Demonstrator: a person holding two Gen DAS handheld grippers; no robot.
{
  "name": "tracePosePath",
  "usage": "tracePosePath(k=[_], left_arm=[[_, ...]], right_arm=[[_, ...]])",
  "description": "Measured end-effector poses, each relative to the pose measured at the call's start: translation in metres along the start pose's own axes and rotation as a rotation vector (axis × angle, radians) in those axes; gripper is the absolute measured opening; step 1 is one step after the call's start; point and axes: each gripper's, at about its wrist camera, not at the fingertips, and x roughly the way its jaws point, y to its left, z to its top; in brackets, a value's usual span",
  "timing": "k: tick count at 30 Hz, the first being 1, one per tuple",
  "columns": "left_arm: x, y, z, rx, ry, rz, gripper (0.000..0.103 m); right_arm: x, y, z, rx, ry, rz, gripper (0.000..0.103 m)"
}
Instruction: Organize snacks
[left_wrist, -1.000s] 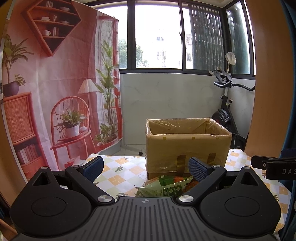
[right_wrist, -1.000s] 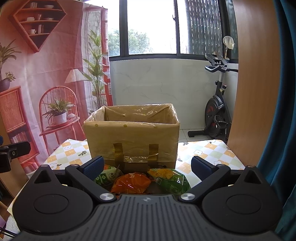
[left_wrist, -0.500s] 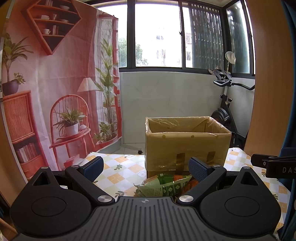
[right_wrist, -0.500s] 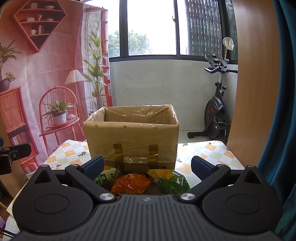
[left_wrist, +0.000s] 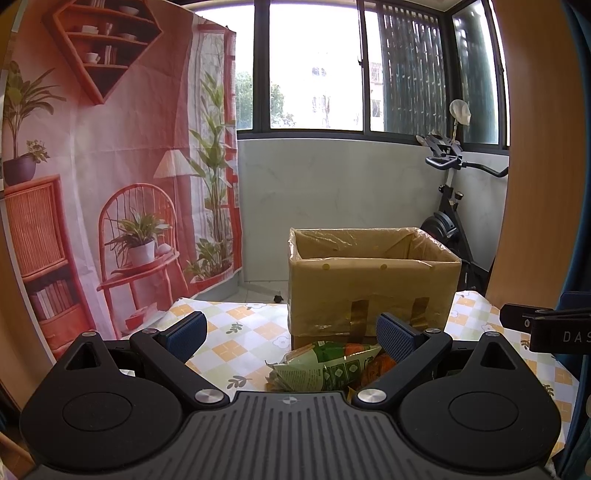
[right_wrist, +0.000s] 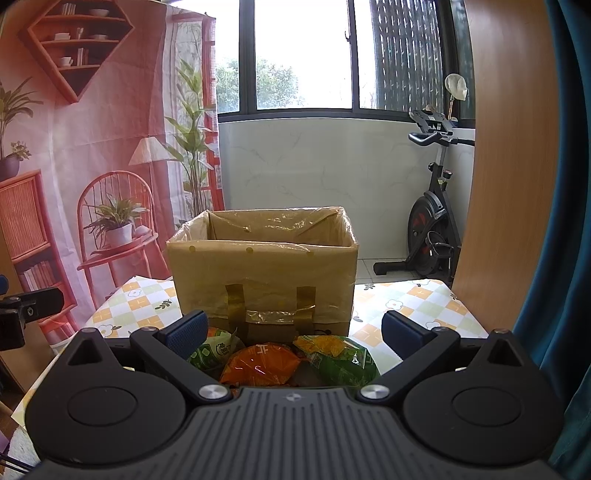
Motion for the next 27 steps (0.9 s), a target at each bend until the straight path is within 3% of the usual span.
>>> tracePosePath(k=[22,27], left_arm=[[0.004,0.000,0.000,-0.001,0.012,-0.002,0.099],[0.011,-0.003,-0.002,0.013,0.044,0.014,0.099]], right_arm=[[0.002,0.000,-0.004,-0.004,0.004,-0.002,0.102],[0.003,-0.001,-0.006,-0.004,0.007,-0.005,0.102]])
